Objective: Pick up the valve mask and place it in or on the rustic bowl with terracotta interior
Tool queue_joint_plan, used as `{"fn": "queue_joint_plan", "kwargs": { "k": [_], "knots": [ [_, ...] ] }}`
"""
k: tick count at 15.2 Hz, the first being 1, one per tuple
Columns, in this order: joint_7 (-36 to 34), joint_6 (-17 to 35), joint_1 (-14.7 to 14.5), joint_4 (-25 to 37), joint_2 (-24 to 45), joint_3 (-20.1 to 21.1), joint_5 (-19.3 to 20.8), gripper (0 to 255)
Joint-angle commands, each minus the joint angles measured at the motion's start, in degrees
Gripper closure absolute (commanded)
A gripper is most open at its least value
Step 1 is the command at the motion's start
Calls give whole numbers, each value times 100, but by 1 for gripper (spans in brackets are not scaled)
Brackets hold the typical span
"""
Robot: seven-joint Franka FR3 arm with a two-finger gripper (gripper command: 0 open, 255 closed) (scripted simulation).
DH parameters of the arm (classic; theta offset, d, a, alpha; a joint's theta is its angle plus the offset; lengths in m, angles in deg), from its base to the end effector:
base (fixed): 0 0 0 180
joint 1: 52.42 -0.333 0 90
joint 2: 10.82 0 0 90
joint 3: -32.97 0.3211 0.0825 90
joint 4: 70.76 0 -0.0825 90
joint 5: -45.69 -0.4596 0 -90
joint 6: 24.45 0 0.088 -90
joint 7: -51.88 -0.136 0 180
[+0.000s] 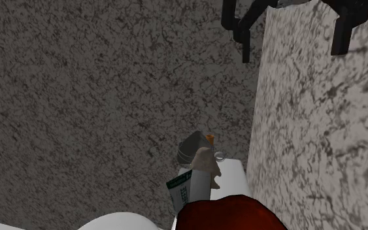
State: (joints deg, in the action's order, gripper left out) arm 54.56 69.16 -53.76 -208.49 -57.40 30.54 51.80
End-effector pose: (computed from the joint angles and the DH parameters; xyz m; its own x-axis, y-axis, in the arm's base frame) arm 0.3784 -0.0229 0.5548 0.9982 0.0463 0.0387 0.0431 -0.9960 0.0776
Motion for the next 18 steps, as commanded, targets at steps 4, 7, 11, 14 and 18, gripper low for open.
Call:
{"fn": "queue_joint_plan", "kwargs": {
  "k": [4,7,11,14,18],
  "knots": [
    [-165,541,-71,-118,434,110,-78,0],
    [-323,1072,-135,-165,928,221,-141,0],
    [-527,1747,-210,-115,1663,367,-198,0],
    [-680,2214,-257,7,2260,474,-214,0],
    [-888,2768,-307,280,3096,613,-193,0]
  ]
}}
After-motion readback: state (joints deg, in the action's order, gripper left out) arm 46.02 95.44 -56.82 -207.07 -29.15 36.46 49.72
